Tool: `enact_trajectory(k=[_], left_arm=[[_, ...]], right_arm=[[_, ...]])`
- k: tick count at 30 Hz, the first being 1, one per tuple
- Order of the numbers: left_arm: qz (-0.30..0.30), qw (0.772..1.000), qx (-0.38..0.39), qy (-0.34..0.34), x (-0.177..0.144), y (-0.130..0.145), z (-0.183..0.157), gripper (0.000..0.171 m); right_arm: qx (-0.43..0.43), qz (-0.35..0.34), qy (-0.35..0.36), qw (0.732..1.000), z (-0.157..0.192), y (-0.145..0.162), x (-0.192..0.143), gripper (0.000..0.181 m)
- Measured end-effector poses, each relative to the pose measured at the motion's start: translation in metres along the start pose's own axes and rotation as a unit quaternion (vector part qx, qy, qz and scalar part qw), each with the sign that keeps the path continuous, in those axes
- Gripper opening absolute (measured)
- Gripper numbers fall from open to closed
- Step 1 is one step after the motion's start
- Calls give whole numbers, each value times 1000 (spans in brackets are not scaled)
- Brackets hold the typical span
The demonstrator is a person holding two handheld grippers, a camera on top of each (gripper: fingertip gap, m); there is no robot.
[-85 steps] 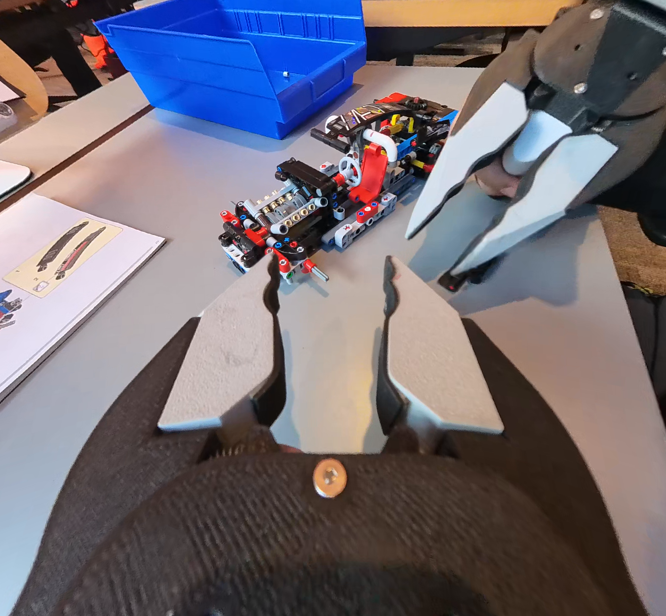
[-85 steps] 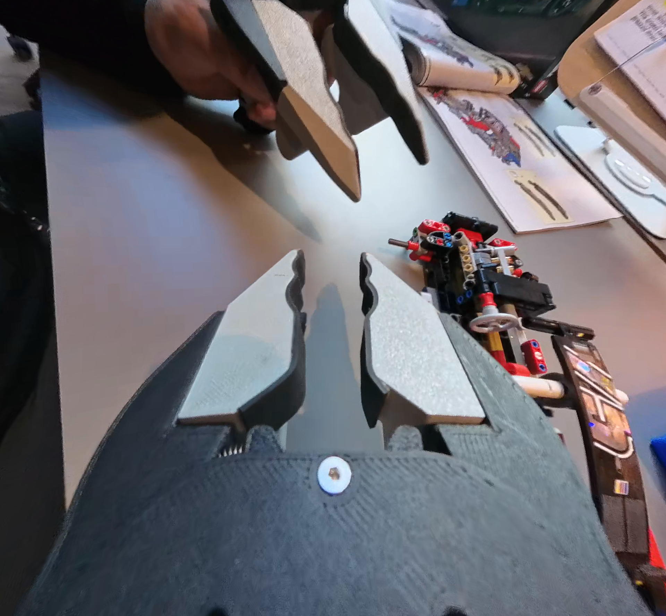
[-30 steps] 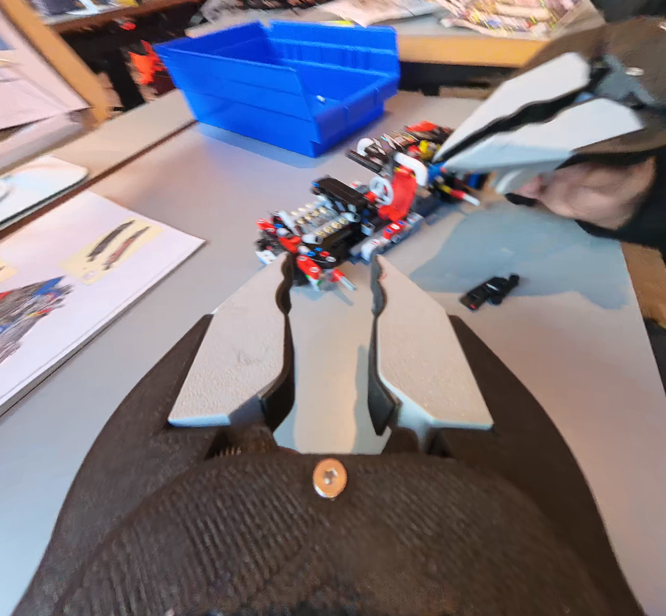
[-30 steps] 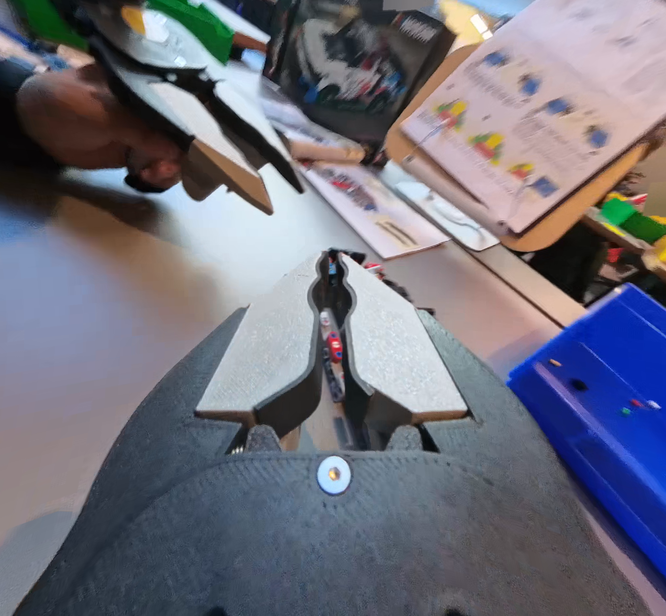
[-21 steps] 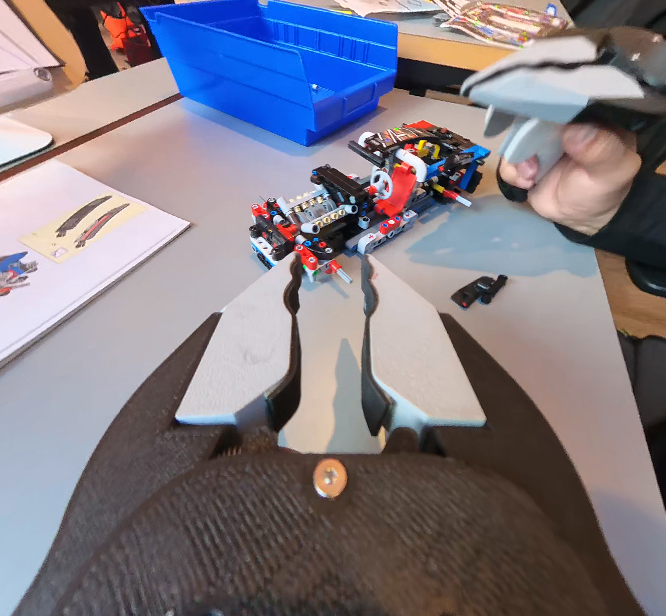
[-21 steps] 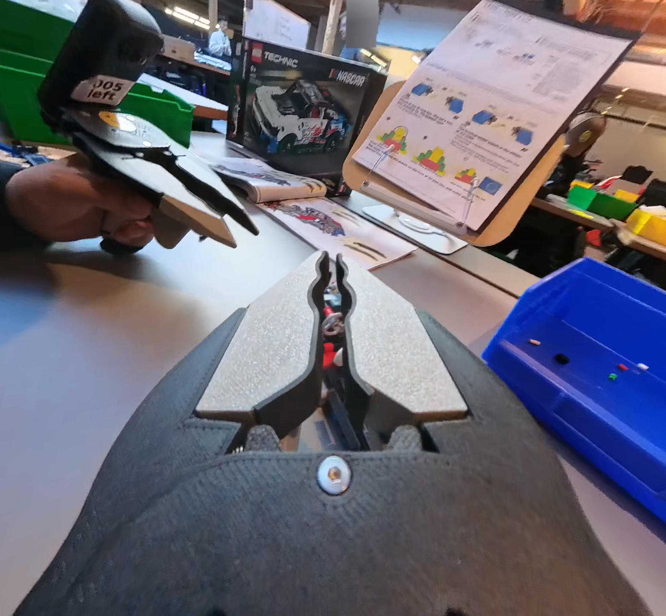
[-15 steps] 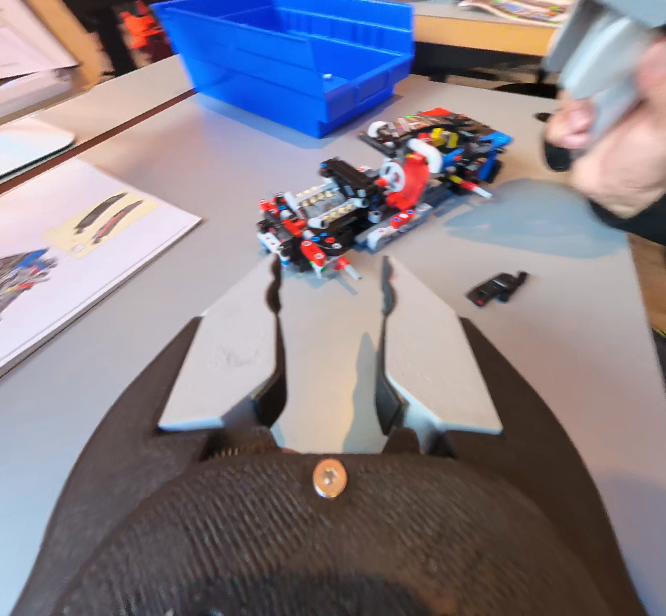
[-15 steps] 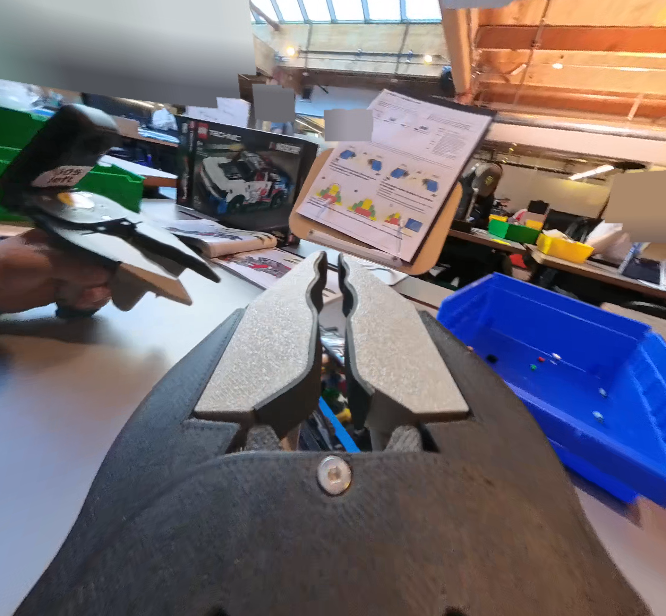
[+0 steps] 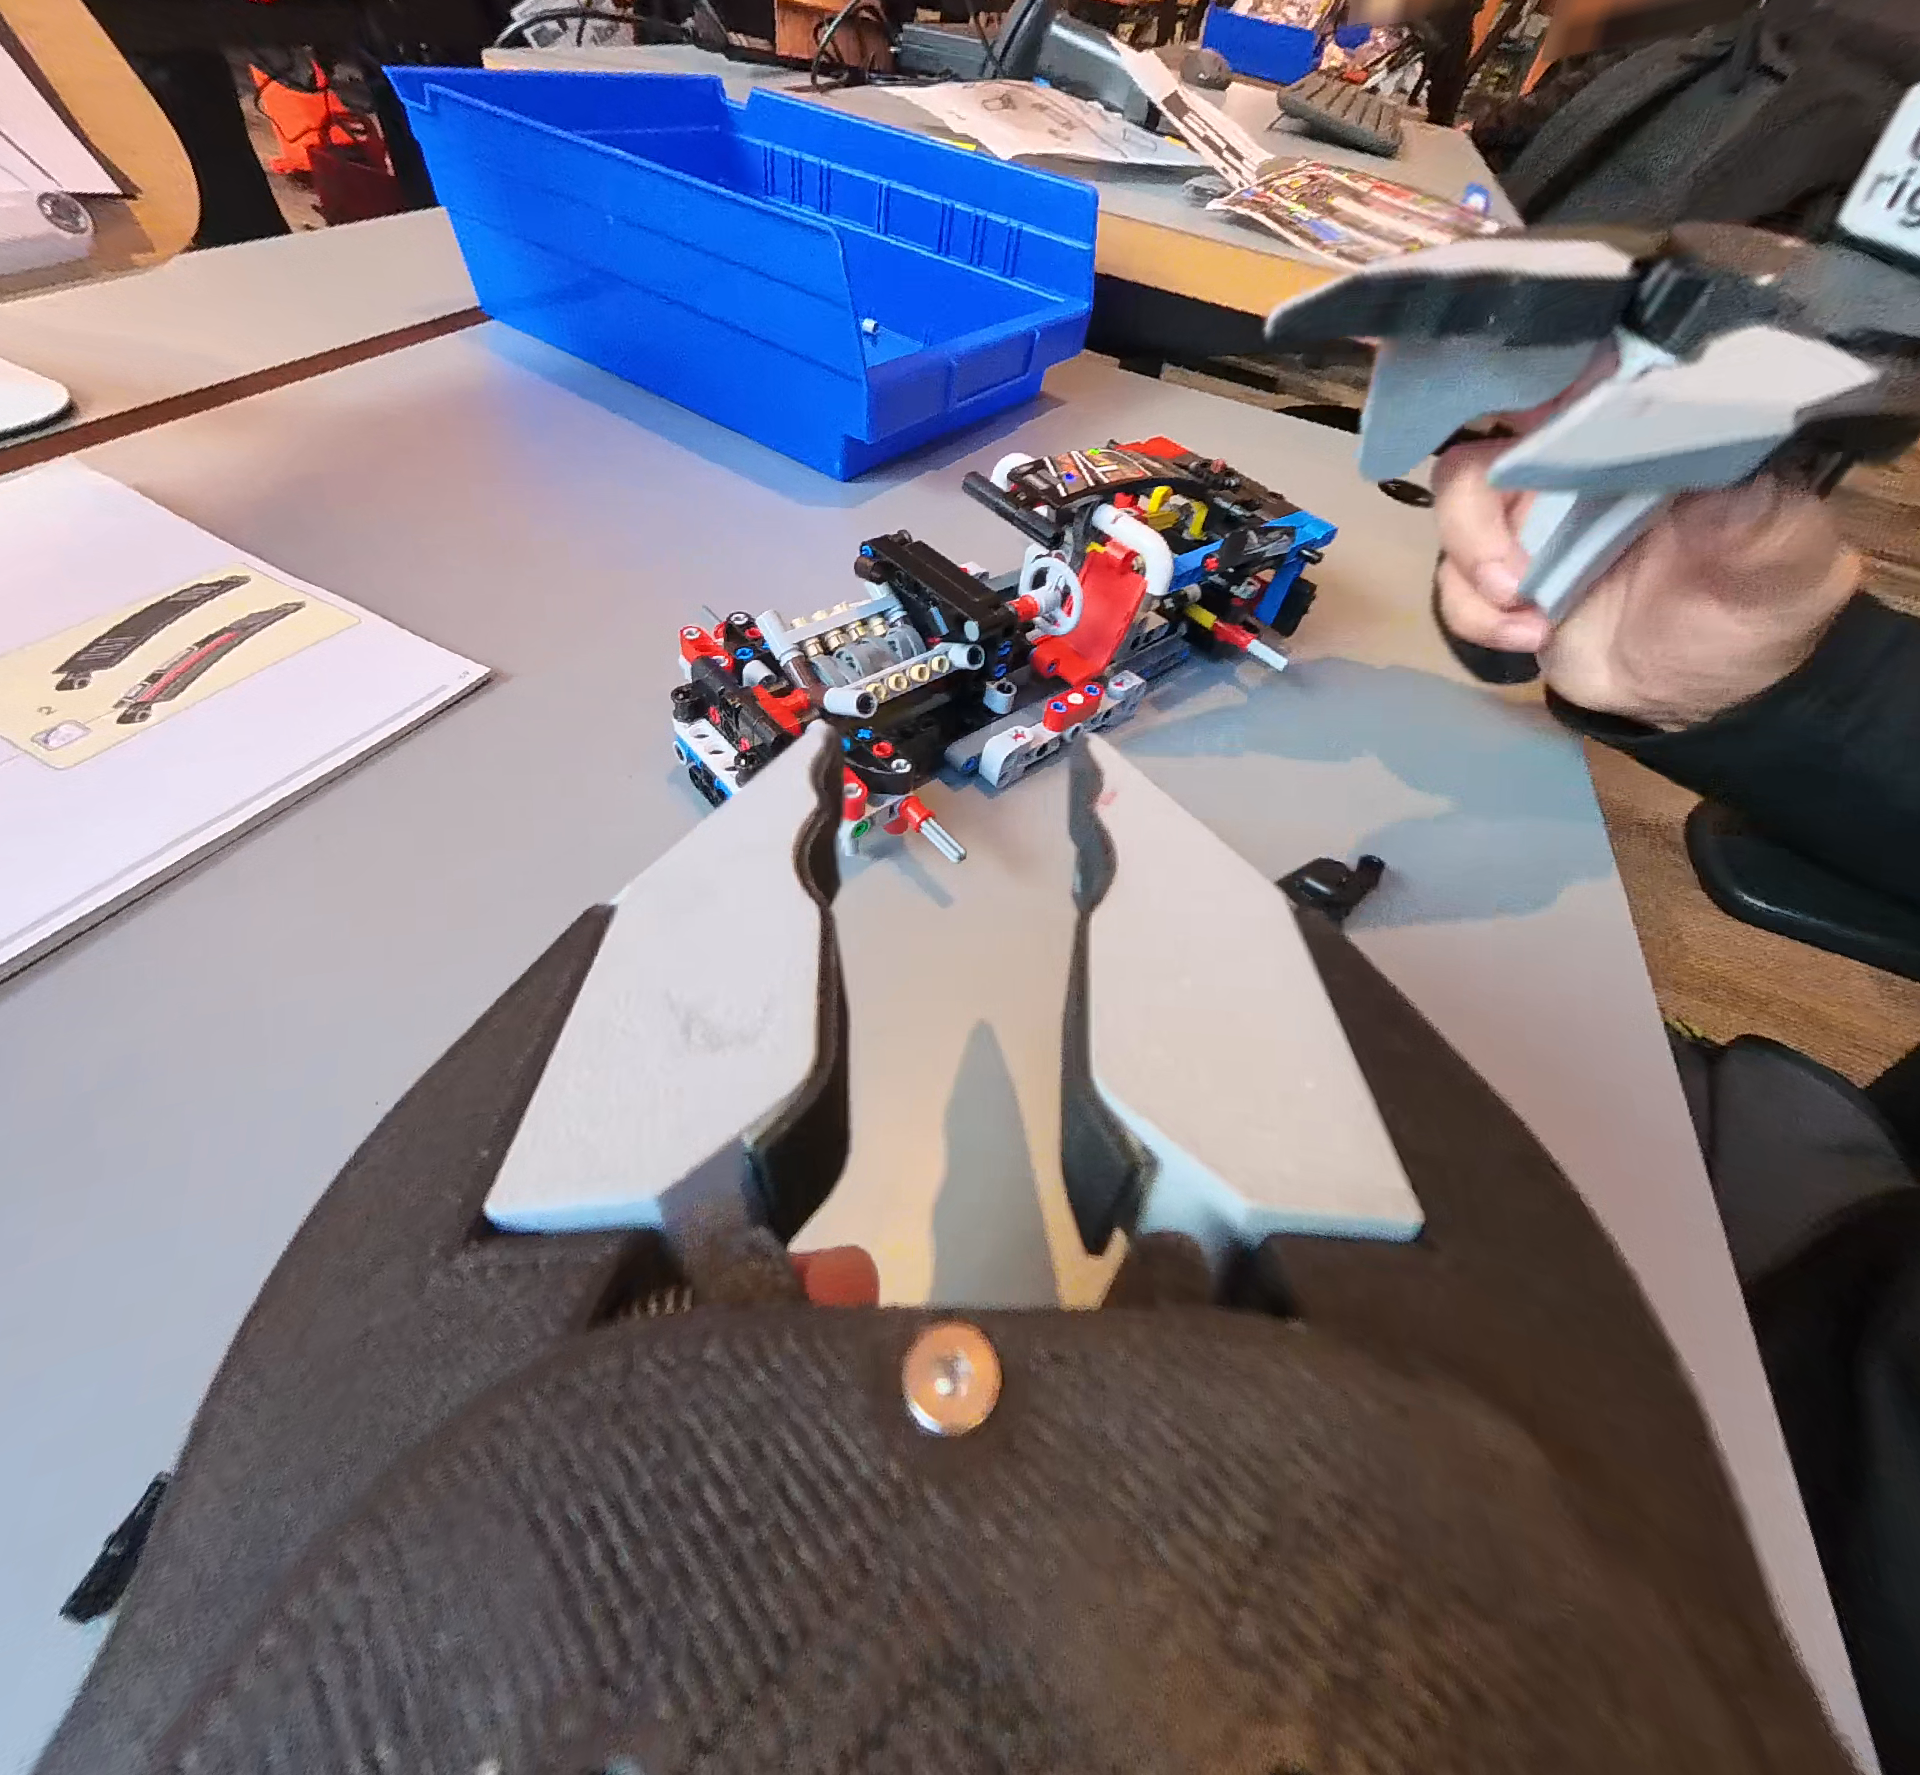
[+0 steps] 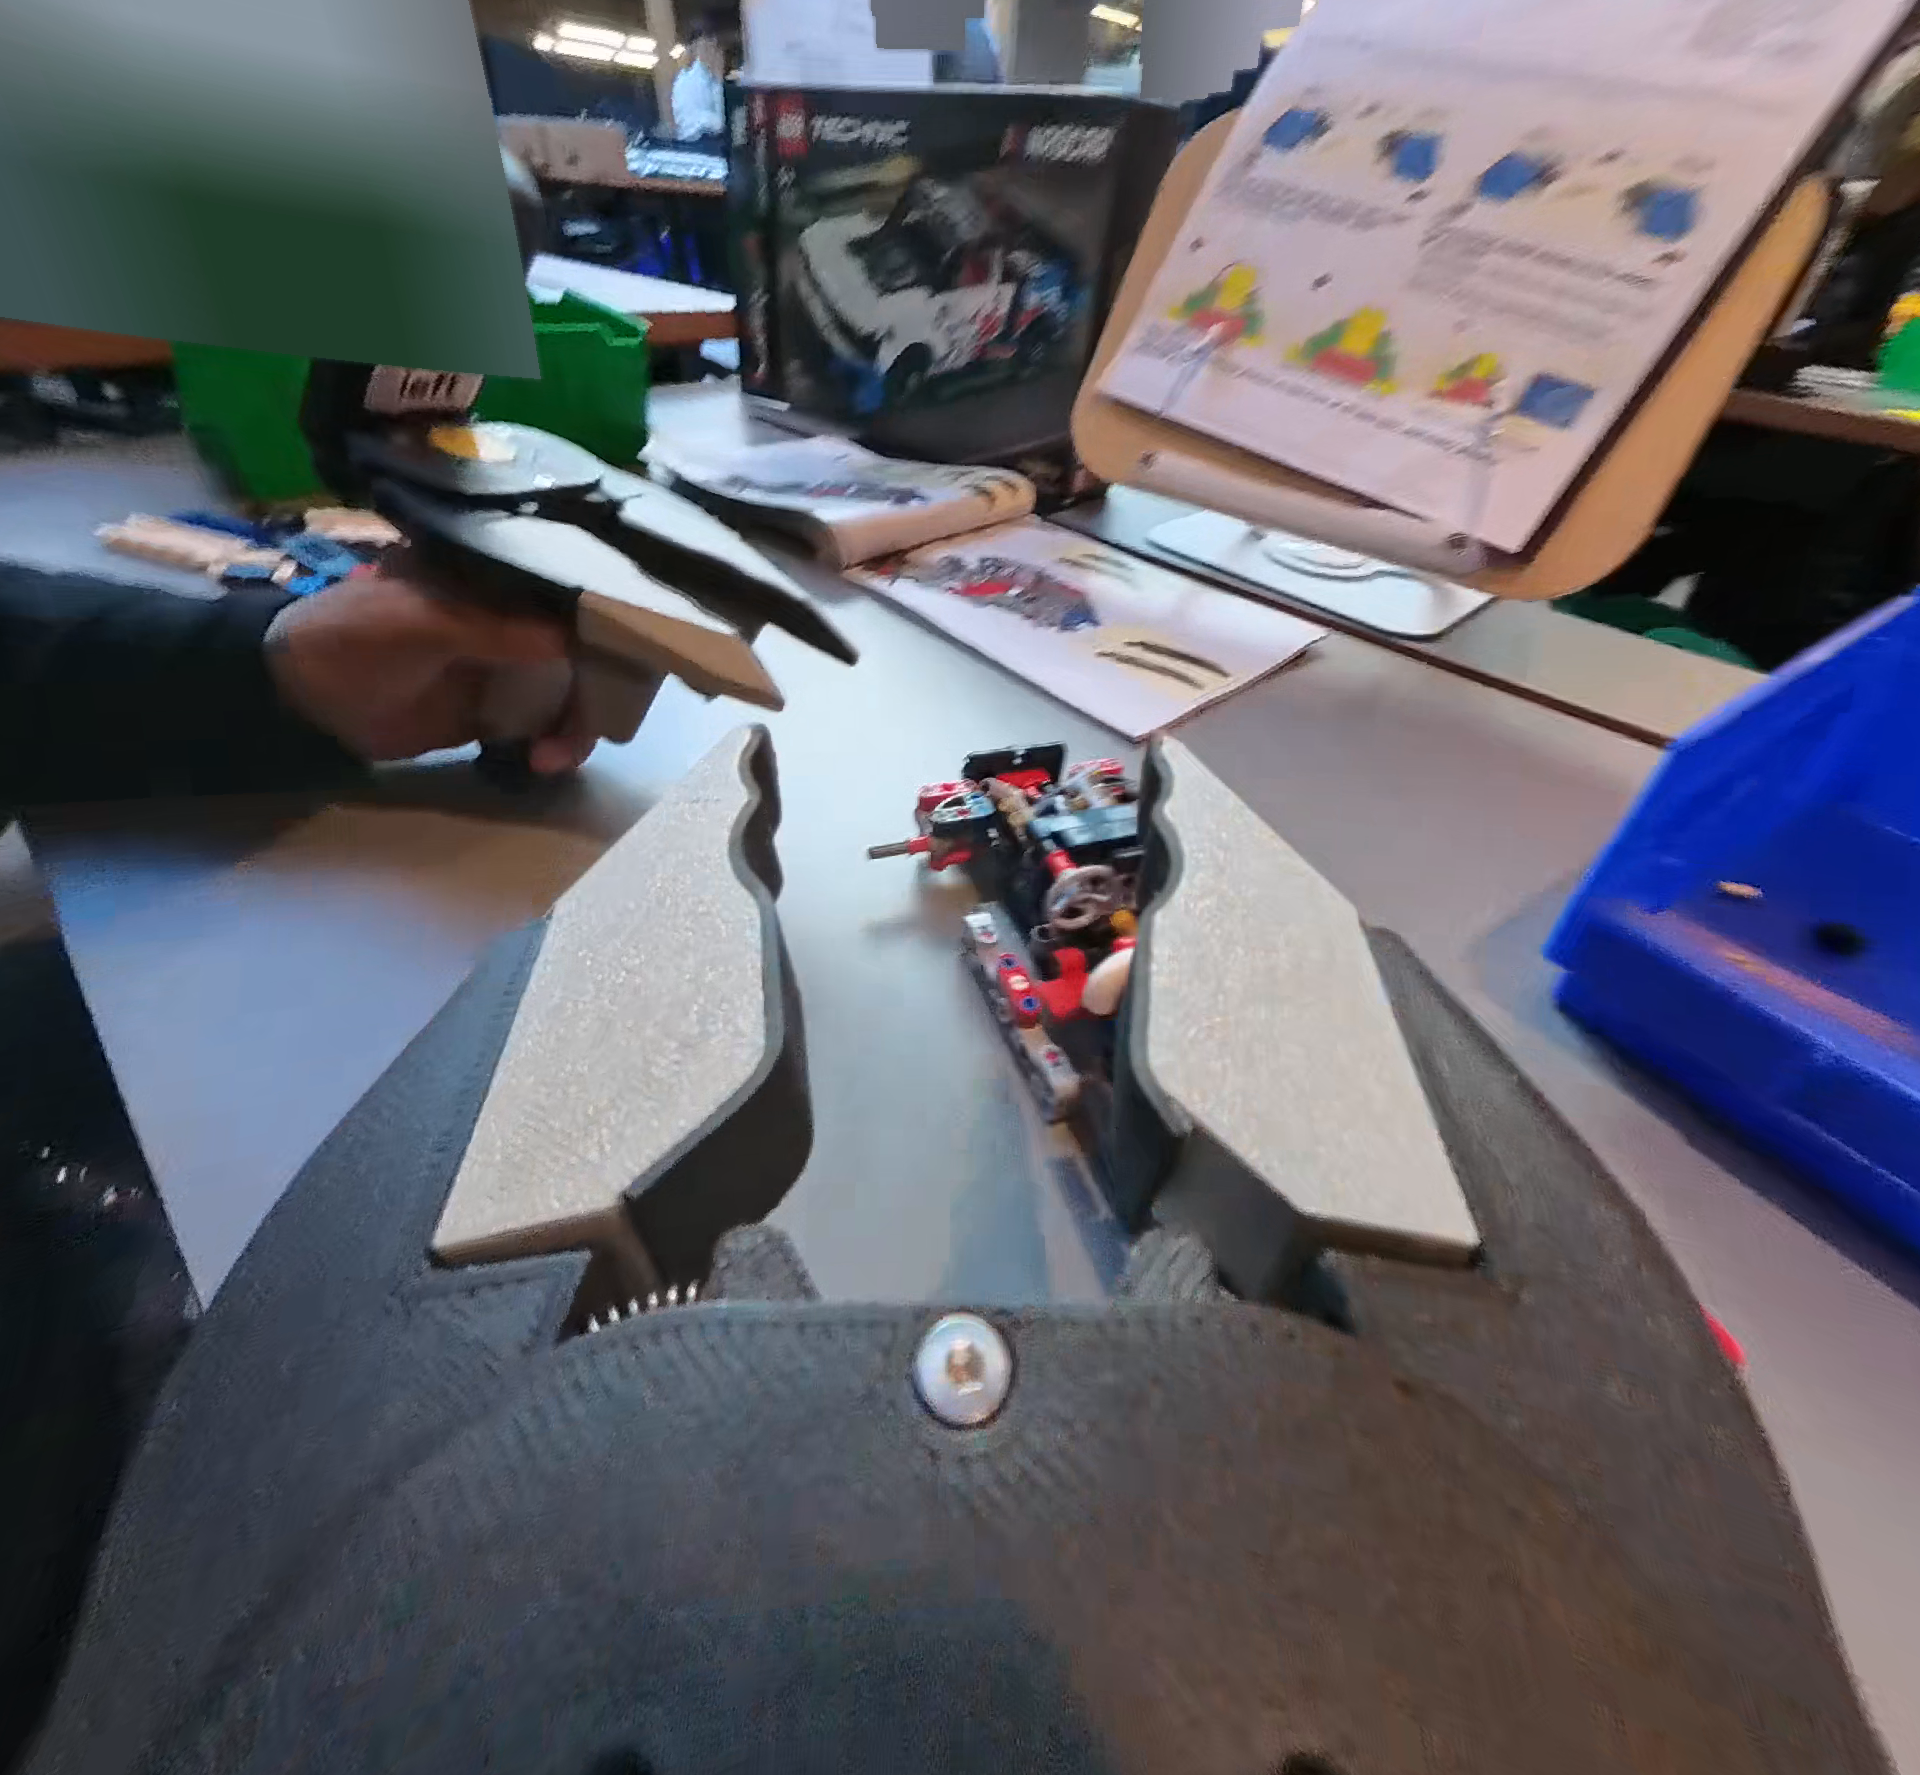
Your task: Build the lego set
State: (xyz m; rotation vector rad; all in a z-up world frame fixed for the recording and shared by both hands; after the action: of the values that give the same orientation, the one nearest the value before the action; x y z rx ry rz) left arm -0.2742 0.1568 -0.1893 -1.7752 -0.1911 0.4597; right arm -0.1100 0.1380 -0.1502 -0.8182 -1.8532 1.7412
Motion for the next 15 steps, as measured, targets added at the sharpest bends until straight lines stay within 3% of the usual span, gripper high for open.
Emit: enact_trajectory(k=[3,7,15], left_arm=[[5,1000,-2,-1,1,1,-1,58],[27,1000,12,-1,4,5,-5,68],[44,999,17,6,8,8,-9,64]], right_arm=[[-18,-8,-28,999,17,5,7,59],[-58,29,-41,997,32,28,20,51],[-97,57,-45,993,41,37,28,51]])
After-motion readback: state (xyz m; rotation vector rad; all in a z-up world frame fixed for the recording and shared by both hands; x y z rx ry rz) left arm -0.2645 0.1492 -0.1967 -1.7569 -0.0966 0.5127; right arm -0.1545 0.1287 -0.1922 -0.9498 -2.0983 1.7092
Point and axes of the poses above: each gripper's, where its closed fingertips meet, x out along the fingers, y out of its underside, z = x × y across the jaws, the point moved 4 cm from there along -x, back along the fingers, and after that the axes turned 13 degrees about y, right-handed, at the moved point
